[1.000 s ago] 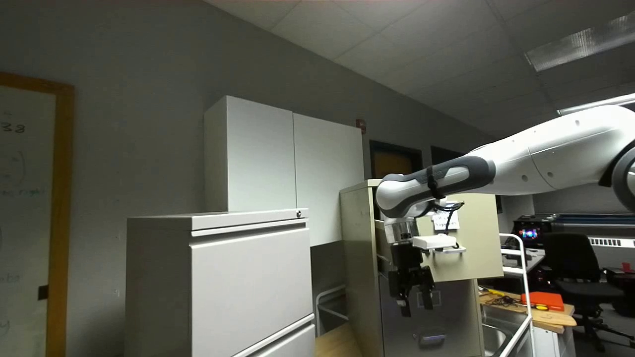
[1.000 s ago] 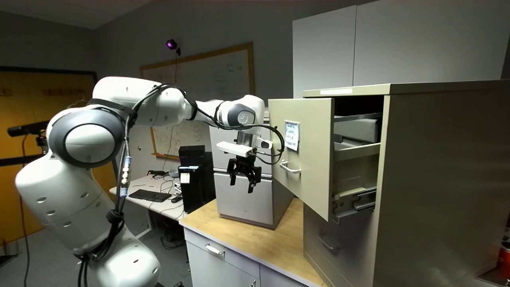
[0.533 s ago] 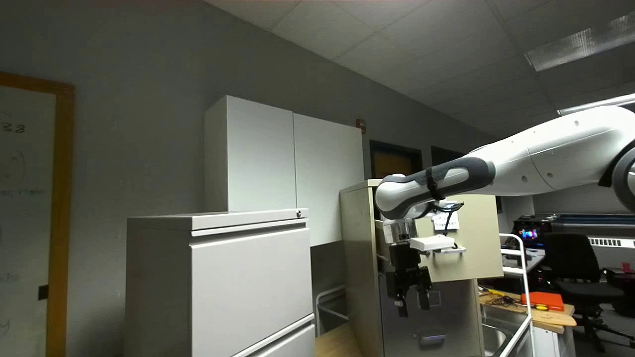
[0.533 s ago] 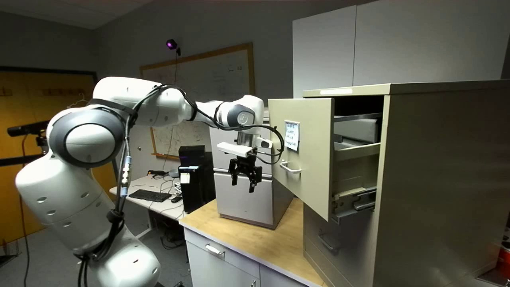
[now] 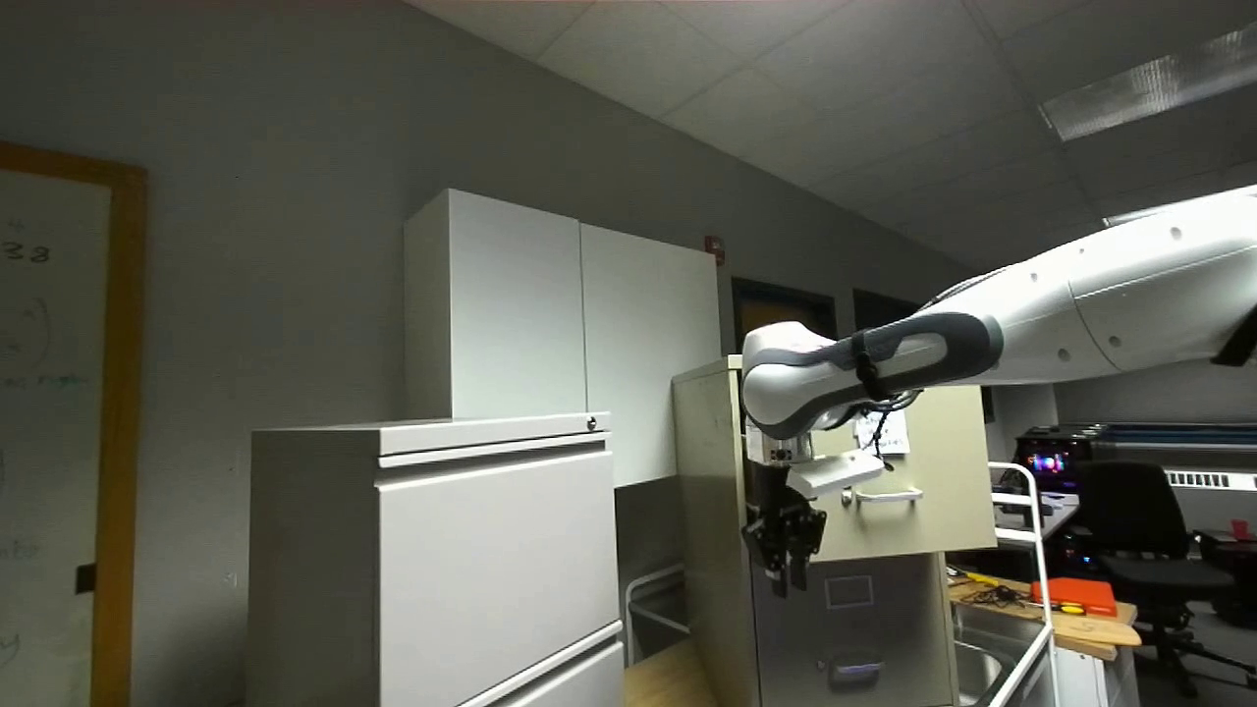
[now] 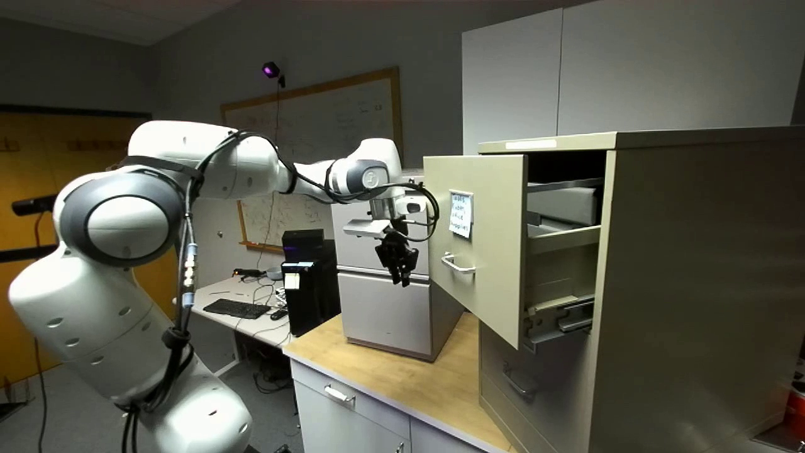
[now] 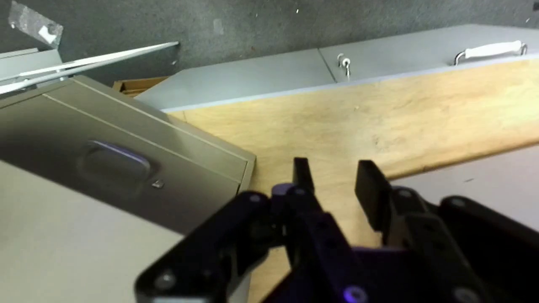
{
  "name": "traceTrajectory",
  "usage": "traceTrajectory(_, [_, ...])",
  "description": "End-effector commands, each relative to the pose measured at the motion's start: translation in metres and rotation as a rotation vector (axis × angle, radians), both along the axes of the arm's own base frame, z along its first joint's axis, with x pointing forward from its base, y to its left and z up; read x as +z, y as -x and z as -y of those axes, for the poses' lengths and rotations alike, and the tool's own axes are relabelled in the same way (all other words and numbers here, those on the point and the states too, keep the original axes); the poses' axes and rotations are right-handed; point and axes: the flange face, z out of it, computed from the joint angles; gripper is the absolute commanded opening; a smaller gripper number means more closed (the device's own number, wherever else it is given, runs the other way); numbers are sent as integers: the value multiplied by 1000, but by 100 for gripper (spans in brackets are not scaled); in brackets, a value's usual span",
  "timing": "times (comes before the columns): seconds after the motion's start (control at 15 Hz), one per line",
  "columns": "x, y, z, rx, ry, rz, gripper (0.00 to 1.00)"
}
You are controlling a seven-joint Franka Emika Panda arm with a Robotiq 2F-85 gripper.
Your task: Close the upper cabinet drawer
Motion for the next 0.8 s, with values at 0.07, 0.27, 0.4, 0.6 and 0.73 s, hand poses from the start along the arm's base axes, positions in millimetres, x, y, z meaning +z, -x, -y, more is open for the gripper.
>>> traceTrajectory(0.07, [33, 21, 8, -127, 105, 173, 1])
traceTrajectory(0.27, [51, 38, 20, -214, 149, 262, 0])
traceTrajectory(0.4, [63, 49, 28, -273, 176, 324, 0])
traceTrajectory(0.6, [77, 62, 36, -348, 211, 423, 0])
traceTrajectory(0.73, [86, 66, 37, -377, 234, 513, 0])
